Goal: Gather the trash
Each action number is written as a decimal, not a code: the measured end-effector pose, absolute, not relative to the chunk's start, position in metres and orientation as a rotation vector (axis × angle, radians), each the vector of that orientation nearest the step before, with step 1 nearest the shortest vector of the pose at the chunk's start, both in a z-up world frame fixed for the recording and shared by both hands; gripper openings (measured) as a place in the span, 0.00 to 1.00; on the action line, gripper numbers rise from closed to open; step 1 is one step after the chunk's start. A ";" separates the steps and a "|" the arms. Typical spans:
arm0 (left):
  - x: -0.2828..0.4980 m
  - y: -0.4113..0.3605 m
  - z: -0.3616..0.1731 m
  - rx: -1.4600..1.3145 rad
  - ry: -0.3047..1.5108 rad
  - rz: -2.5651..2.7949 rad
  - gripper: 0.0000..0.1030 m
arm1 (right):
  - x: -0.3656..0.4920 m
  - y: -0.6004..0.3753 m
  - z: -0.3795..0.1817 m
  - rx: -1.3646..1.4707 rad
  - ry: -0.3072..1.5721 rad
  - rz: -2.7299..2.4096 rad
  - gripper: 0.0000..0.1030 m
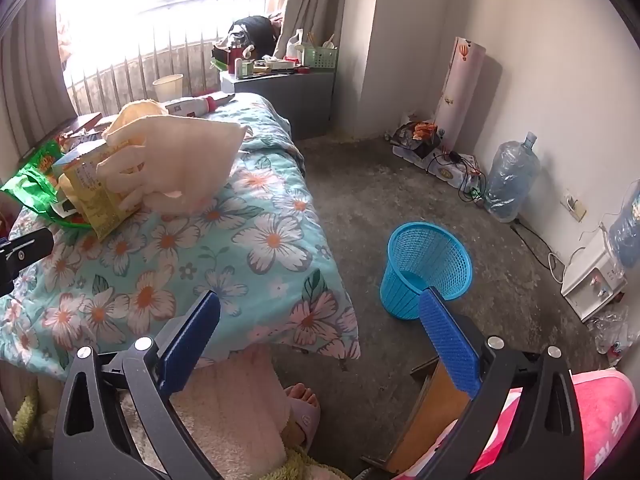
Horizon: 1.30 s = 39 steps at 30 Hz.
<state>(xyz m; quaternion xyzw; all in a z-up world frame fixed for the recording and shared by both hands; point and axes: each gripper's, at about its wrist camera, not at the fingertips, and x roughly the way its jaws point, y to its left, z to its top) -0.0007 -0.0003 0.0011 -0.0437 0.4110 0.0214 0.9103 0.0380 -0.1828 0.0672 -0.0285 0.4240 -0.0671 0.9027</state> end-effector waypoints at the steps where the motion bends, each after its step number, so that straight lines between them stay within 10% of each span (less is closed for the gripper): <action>1: -0.001 -0.001 0.001 -0.090 0.844 0.044 0.92 | 0.038 -0.183 0.067 -0.059 0.877 -0.138 0.94; 39: -0.003 0.007 -0.002 -0.097 0.859 0.044 0.92 | 0.038 -0.180 0.070 -0.064 0.876 -0.134 0.94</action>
